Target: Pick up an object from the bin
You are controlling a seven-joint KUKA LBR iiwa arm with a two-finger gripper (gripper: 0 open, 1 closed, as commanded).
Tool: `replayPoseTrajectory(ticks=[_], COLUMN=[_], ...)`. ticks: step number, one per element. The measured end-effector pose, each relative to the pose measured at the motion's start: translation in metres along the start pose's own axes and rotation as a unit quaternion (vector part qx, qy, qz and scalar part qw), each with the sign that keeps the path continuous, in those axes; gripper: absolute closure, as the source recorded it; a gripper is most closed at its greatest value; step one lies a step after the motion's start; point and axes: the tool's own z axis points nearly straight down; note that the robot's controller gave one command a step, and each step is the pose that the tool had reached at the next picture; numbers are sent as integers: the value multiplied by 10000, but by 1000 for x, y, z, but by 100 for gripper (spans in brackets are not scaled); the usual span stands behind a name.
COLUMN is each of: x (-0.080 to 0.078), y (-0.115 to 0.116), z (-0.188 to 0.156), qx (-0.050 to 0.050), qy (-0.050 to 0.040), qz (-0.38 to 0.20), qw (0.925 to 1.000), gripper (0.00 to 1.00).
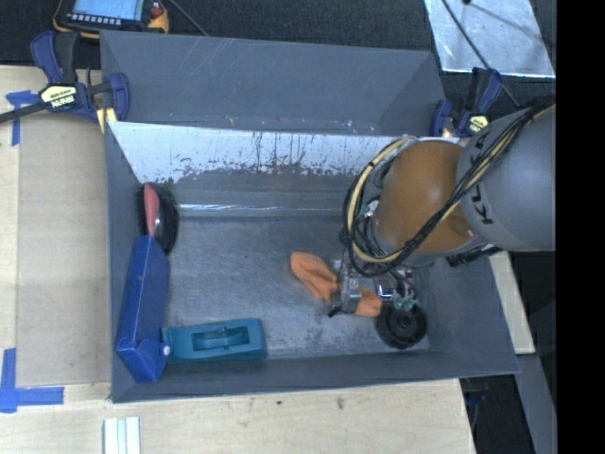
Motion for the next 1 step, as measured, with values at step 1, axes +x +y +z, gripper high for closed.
replayPoseTrajectory(ticks=[1], x=[-19], y=[-20], z=[1], qx=[-12], qy=[28], qz=[-6], qw=[10000], gripper=[100])
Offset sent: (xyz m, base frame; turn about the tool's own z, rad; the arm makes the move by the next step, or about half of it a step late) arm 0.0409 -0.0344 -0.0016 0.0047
